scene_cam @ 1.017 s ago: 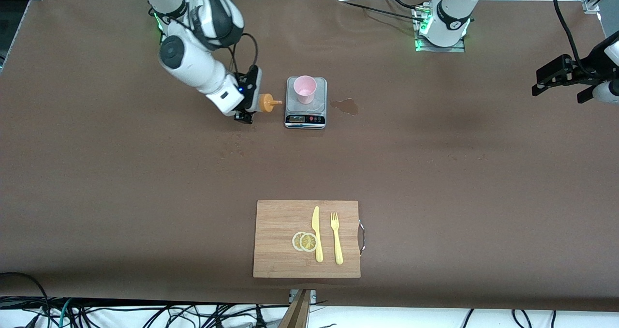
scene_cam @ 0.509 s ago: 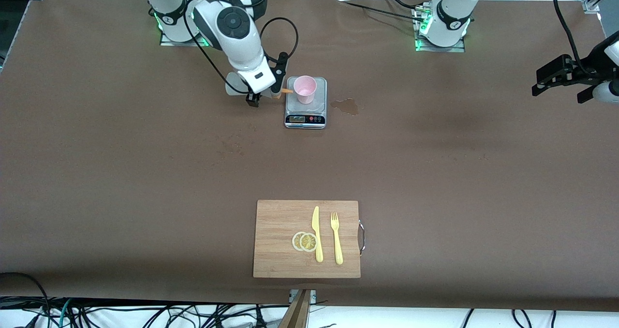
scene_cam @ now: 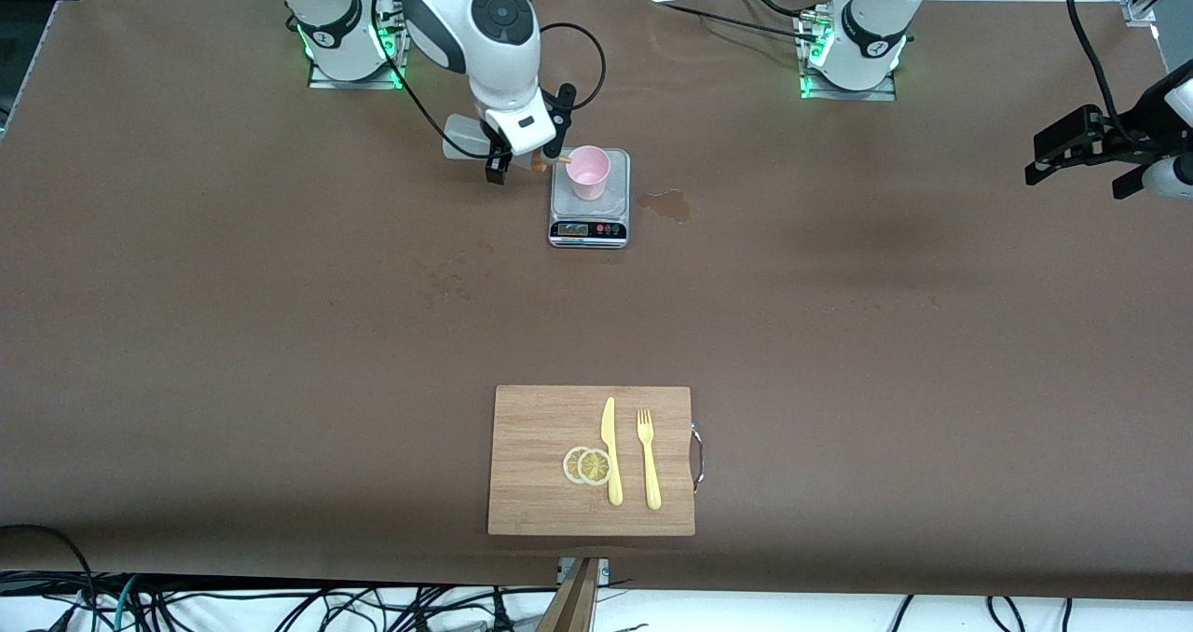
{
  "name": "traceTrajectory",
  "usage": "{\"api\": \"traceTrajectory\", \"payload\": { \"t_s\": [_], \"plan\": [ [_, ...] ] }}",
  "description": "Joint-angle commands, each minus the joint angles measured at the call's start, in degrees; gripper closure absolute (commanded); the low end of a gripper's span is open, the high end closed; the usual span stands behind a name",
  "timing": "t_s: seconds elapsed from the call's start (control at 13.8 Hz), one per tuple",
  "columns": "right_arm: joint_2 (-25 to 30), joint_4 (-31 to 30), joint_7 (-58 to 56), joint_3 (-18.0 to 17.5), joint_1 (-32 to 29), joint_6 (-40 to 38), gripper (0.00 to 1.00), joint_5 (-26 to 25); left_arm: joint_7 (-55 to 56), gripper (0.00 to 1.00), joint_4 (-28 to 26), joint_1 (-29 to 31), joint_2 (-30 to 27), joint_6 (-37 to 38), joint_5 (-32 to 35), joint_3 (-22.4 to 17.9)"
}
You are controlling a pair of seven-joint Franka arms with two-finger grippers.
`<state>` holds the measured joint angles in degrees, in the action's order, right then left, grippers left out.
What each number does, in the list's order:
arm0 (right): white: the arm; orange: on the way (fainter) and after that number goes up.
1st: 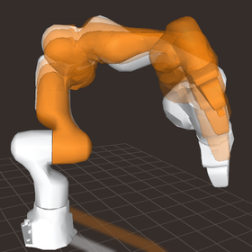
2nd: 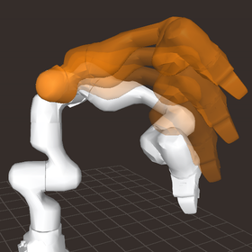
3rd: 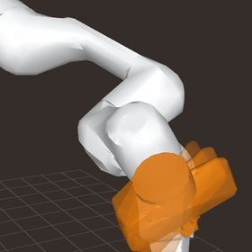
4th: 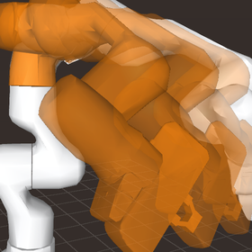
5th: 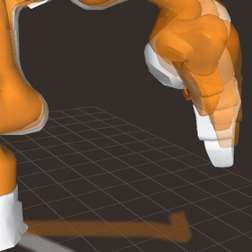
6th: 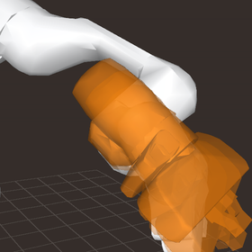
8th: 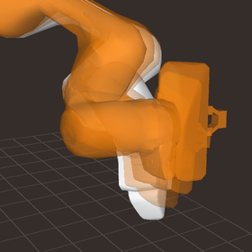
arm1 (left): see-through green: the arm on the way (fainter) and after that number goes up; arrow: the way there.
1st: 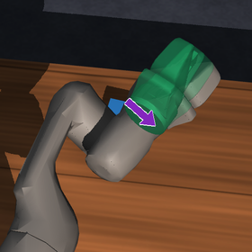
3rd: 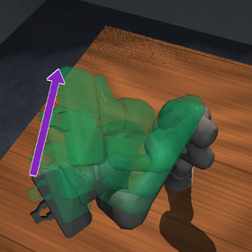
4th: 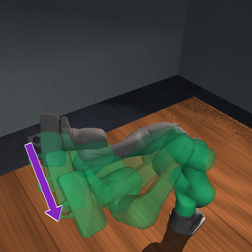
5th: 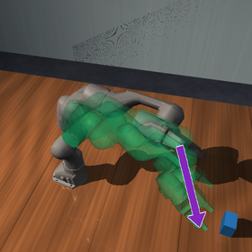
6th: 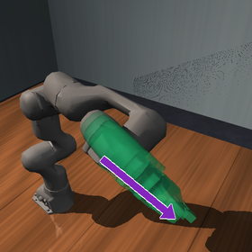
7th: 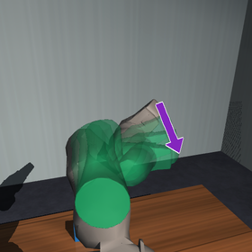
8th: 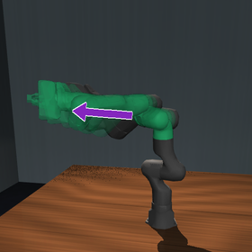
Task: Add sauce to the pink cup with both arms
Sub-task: 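Tilt the bottle nozzle down into the pink cup with the right gripper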
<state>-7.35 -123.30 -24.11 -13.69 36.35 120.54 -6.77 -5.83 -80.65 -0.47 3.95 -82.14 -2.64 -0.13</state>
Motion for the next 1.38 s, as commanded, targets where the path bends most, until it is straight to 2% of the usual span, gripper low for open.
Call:
{"api": "traceTrajectory", "payload": {
  "t_s": [0.0, 0.15, 0.51, 1.31],
  "plan": [
    [-0.56, 0.96, 3.27, -0.90, 1.00, -2.32, 0.92, -2.28, 0.03, 0.00, 1.90, 0.21, 0.71, 1.37, -0.70, -0.13],
    [-1.35, 1.22, 4.68, -1.17, 1.97, -3.81, 0.92, -4.65, 0.03, 0.00, 1.90, 0.21, 0.71, 1.37, -0.79, -0.13],
    [-3.37, 3.24, 7.31, -3.10, 2.15, -7.06, 0.92, -6.76, 0.03, 0.00, 1.90, 0.21, 0.71, 1.37, -0.79, -0.13],
    [-7.68, 9.66, 9.60, -3.63, 3.64, -14.27, 0.92, -9.93, 0.03, 0.00, 1.90, 0.21, 0.71, 1.37, -0.88, -0.13]
  ]
}}
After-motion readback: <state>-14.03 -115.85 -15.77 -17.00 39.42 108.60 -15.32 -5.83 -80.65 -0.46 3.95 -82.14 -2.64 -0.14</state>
